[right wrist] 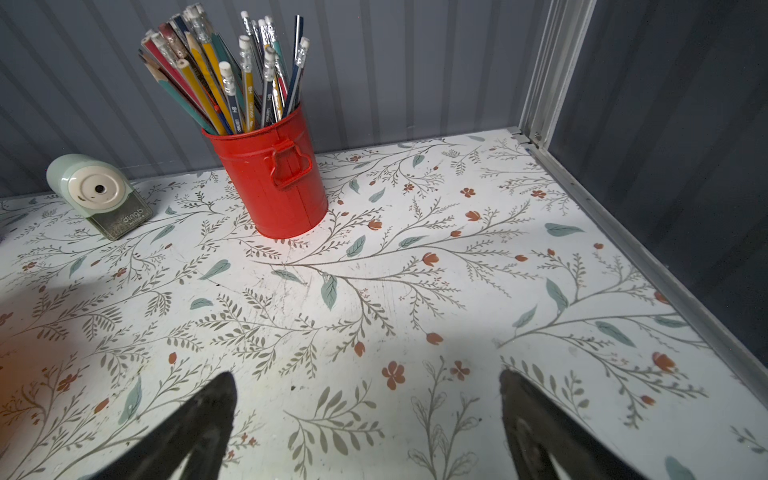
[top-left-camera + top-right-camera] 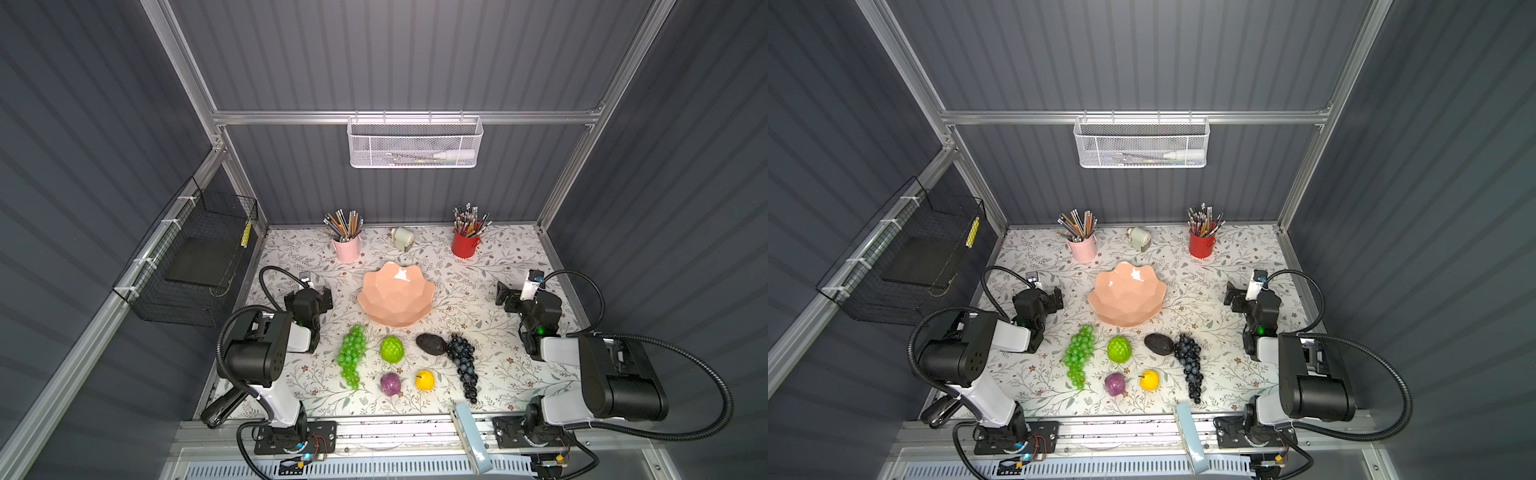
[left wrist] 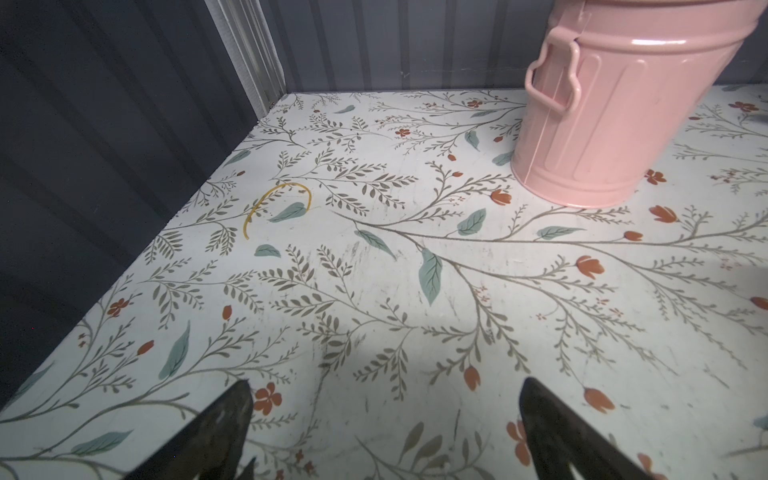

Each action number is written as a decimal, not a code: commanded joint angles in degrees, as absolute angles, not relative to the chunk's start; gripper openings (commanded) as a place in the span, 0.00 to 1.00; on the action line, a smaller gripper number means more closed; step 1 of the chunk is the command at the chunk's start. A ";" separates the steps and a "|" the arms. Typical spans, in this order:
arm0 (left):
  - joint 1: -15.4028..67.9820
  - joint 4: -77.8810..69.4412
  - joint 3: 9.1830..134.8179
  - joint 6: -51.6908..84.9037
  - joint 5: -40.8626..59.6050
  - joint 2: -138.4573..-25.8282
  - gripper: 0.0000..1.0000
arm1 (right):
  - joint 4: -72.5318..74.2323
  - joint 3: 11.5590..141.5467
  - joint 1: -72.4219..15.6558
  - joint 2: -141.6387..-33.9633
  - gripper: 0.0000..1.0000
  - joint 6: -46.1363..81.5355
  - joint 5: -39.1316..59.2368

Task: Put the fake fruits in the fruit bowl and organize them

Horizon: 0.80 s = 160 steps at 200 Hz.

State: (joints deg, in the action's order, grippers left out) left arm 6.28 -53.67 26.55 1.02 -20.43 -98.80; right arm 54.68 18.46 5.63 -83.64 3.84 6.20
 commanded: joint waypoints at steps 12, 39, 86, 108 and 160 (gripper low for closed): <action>5.98 -54.93 26.15 0.04 -20.65 -98.61 1.00 | 55.14 18.98 5.53 -83.53 0.99 3.55 5.96; 5.99 -54.76 26.27 0.17 -20.49 -98.61 1.00 | 55.02 18.98 5.51 -83.62 0.99 3.60 5.99; 6.02 -43.76 30.32 1.72 -24.12 -94.06 1.00 | 47.49 20.95 5.43 -78.27 0.99 5.14 1.14; 6.05 -32.23 36.41 2.61 -27.46 -92.18 1.00 | 38.83 23.38 5.01 -72.09 0.99 4.85 0.51; 6.31 2.46 54.47 8.66 -27.84 -88.34 1.00 | 6.96 38.77 4.44 -61.00 0.96 16.37 0.08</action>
State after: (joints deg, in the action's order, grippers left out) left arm 6.28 -21.76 44.91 3.66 -26.61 -90.00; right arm 25.87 31.44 5.32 -63.02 10.44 -1.32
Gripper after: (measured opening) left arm 0.997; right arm 0.972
